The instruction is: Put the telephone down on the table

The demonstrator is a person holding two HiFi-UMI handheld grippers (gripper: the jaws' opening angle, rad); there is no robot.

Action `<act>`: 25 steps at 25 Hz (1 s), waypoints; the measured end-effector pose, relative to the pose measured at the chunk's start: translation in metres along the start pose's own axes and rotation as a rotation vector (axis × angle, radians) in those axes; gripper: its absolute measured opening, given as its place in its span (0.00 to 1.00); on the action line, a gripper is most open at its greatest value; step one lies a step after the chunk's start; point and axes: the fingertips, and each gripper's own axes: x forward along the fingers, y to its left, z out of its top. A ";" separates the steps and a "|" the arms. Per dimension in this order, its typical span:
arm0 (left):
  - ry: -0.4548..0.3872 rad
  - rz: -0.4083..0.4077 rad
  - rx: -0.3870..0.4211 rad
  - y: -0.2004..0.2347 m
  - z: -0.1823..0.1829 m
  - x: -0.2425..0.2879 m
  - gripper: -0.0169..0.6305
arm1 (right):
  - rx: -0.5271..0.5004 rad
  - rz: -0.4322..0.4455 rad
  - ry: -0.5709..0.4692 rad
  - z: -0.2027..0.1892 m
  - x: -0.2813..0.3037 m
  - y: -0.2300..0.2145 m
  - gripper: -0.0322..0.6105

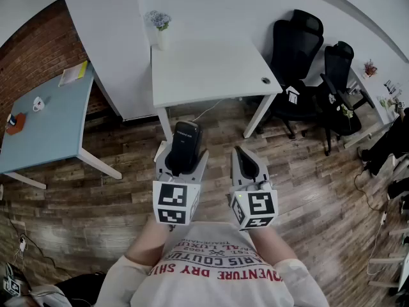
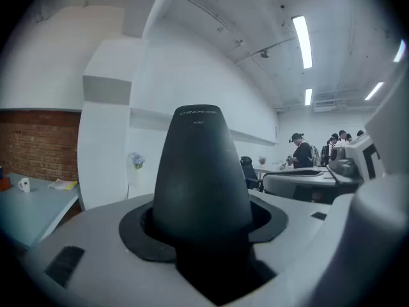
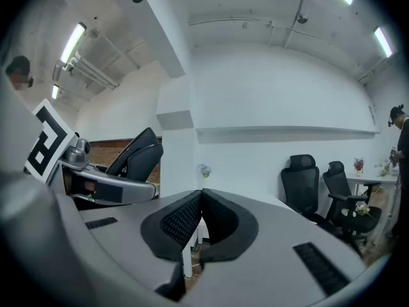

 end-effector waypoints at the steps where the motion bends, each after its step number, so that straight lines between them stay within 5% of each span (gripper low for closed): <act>1: -0.001 0.002 0.009 0.000 0.001 0.001 0.48 | -0.007 -0.001 -0.001 0.001 0.000 -0.001 0.09; 13: 0.024 0.010 -0.012 0.009 -0.012 0.006 0.48 | 0.016 0.011 0.030 -0.010 0.008 0.001 0.09; 25: 0.145 -0.025 -0.074 0.035 -0.051 0.017 0.48 | 0.077 0.013 0.131 -0.051 0.018 0.010 0.09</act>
